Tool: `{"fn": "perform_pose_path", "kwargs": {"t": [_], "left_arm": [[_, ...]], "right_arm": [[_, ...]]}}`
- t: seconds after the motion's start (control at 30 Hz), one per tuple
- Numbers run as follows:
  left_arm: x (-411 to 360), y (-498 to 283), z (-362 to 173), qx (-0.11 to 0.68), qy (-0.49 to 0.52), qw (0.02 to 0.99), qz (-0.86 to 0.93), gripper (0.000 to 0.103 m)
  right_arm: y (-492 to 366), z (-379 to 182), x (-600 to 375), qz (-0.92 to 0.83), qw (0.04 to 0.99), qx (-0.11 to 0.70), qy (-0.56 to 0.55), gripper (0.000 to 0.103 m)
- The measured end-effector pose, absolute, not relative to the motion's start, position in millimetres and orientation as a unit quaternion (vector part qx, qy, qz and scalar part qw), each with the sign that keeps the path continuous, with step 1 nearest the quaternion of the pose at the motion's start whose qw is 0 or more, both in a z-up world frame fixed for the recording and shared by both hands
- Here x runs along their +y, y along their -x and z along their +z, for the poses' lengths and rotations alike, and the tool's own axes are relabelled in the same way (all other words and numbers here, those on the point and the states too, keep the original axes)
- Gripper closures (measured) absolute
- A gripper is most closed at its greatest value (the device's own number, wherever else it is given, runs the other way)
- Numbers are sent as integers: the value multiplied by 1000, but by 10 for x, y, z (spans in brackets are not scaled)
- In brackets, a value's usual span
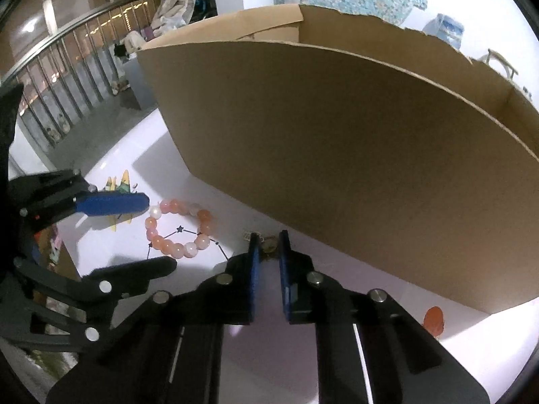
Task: Organize jewelry
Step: 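Grasp the small gold ring beside the bead bracelet with the right tool, then grasp the small silver charm beside the bracelet with the left tool while the right tool holds the ring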
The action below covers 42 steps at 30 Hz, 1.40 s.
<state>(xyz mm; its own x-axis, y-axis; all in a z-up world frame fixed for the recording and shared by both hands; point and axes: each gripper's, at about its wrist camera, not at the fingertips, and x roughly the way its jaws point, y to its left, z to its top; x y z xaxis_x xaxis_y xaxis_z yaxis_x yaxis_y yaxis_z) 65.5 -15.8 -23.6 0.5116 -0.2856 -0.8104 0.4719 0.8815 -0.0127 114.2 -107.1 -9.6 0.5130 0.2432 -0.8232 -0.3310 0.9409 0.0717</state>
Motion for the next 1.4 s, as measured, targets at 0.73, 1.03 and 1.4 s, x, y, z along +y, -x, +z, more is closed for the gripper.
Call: {"fn": "perform_pose_path", "kwargs": {"t": [0.73, 1.03, 1.4], "left_arm": [[-196, -660, -292, 446, -108, 863, -211, 50], [-214, -652, -282, 446, -110, 864, -206, 50], [-209, -643, -277, 446, -112, 863, -209, 50]], "right_arm": [[-1035, -39, -1498, 138, 873, 468, -24, 100], [-1034, -127, -1234, 163, 870, 461, 68, 89], [-1158, -114, -1226, 230, 841, 475, 118, 87]]}}
